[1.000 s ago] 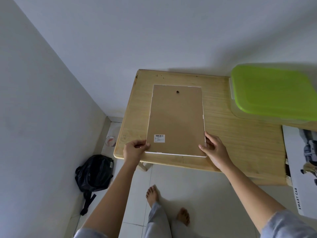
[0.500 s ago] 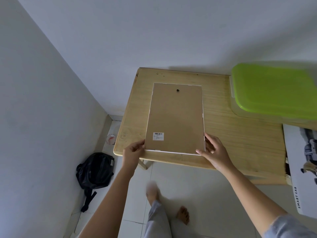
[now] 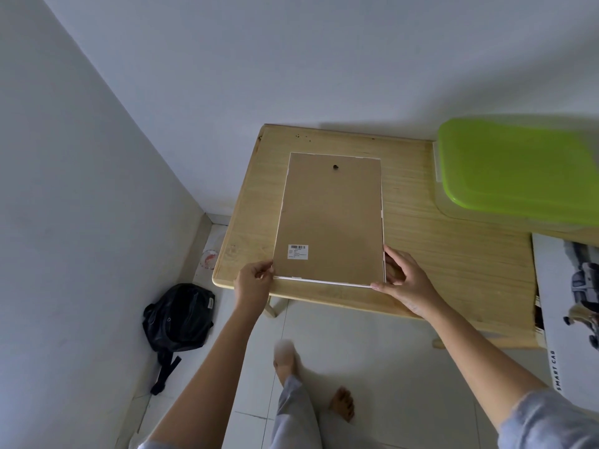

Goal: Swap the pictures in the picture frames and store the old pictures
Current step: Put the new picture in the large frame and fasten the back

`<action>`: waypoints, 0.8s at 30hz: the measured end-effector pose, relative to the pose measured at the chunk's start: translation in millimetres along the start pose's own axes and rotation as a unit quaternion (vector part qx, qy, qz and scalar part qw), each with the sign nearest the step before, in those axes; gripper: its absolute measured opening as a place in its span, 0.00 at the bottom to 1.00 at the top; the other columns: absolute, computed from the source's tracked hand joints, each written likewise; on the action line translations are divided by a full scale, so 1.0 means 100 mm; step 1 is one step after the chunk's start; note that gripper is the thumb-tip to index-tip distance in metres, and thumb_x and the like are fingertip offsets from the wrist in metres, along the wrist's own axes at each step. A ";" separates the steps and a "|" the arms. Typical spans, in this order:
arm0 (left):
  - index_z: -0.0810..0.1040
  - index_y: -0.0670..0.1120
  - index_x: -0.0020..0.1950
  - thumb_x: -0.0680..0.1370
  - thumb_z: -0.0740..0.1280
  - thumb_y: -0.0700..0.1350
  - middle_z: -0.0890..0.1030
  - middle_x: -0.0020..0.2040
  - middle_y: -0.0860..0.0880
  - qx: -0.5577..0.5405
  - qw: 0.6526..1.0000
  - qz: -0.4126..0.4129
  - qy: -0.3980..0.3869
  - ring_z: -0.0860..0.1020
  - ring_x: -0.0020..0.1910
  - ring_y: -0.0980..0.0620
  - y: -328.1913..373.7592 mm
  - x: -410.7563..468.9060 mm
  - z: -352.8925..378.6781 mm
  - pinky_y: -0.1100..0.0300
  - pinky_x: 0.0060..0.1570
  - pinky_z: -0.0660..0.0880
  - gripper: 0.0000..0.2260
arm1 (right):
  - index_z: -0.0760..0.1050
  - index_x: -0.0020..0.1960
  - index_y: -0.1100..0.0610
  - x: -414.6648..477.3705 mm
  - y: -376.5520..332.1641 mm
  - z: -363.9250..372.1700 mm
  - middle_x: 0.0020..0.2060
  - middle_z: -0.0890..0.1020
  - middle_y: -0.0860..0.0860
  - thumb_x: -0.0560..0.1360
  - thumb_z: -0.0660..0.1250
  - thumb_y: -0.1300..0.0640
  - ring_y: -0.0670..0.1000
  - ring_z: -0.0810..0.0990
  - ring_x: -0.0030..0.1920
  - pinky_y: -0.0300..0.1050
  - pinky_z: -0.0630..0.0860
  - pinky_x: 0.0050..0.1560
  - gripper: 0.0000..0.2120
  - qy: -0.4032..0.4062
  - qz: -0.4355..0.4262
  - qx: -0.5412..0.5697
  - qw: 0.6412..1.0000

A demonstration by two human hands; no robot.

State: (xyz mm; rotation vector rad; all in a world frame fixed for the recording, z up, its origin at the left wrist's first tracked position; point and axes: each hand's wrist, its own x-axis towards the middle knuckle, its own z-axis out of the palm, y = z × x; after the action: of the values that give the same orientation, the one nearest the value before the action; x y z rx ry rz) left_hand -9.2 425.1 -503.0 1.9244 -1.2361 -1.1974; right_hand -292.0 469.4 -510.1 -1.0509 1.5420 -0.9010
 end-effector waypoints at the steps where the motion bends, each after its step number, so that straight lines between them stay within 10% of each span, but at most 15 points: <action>1: 0.79 0.43 0.59 0.76 0.67 0.41 0.80 0.53 0.46 0.003 1.000 0.006 0.009 0.76 0.51 0.52 0.00 -0.02 0.01 0.58 0.54 0.71 0.12 | 0.62 0.71 0.61 0.00 0.00 0.00 0.61 0.68 0.50 0.64 0.72 0.75 0.42 0.70 0.61 0.25 0.73 0.50 0.38 0.000 0.000 -0.004 1.000; 19: 0.80 0.42 0.56 0.69 0.75 0.43 0.81 0.49 0.48 -0.027 0.996 -0.025 0.079 0.78 0.49 0.51 0.04 -0.09 0.17 0.56 0.53 0.74 0.17 | 0.63 0.71 0.59 -0.01 0.07 0.17 0.63 0.68 0.50 0.67 0.71 0.71 0.41 0.68 0.61 0.18 0.66 0.49 0.35 0.073 -0.011 -0.015 0.997; 24: 0.80 0.42 0.55 0.67 0.75 0.43 0.81 0.49 0.46 -0.038 0.993 -0.049 0.100 0.78 0.47 0.50 0.06 -0.07 0.20 0.59 0.48 0.72 0.17 | 0.65 0.70 0.58 0.01 0.06 0.21 0.65 0.69 0.51 0.66 0.72 0.70 0.44 0.70 0.63 0.35 0.65 0.64 0.35 0.098 0.002 0.002 0.995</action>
State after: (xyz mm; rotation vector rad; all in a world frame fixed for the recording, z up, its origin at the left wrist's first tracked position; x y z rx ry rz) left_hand -30.9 429.2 -504.2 2.0124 -0.9880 -1.0538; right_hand -272.5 469.8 -520.3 -0.9800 1.7027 -1.0285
